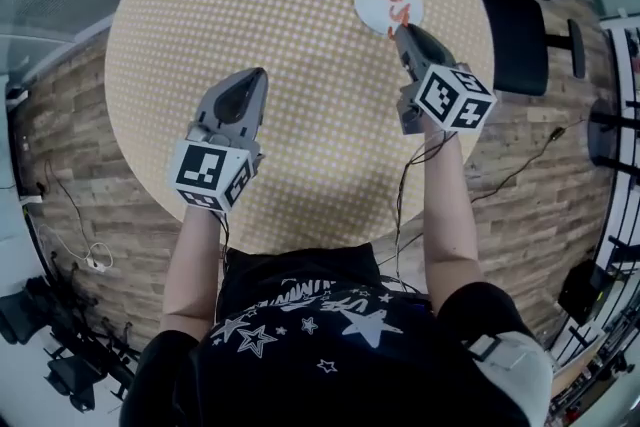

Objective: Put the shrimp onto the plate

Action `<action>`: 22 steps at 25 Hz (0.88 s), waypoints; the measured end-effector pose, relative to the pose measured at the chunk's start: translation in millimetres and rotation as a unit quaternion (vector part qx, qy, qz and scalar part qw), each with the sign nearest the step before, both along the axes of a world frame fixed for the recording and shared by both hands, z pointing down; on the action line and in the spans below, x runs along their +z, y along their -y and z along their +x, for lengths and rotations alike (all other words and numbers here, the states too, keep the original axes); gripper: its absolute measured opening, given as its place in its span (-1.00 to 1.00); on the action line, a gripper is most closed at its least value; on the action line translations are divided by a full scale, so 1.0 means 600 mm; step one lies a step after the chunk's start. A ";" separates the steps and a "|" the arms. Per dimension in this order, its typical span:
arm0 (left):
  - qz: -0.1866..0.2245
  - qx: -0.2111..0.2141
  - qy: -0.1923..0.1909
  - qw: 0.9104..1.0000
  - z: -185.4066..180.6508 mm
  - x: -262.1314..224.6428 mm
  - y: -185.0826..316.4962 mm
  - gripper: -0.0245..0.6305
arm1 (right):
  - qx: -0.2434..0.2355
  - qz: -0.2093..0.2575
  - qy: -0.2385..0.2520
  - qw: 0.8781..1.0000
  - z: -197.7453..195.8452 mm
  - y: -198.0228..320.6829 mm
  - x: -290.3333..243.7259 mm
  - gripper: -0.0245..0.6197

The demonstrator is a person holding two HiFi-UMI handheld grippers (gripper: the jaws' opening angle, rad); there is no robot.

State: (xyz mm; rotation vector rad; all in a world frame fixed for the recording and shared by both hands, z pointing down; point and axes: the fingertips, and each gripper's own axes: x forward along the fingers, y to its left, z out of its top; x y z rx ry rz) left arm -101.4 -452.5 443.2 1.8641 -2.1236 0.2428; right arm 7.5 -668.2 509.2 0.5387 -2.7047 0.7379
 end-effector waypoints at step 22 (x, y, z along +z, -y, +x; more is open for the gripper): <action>-0.065 -0.002 -0.036 0.997 -0.046 0.122 0.025 -0.92 | -0.017 0.099 -0.236 0.966 -0.114 0.060 0.166 -0.70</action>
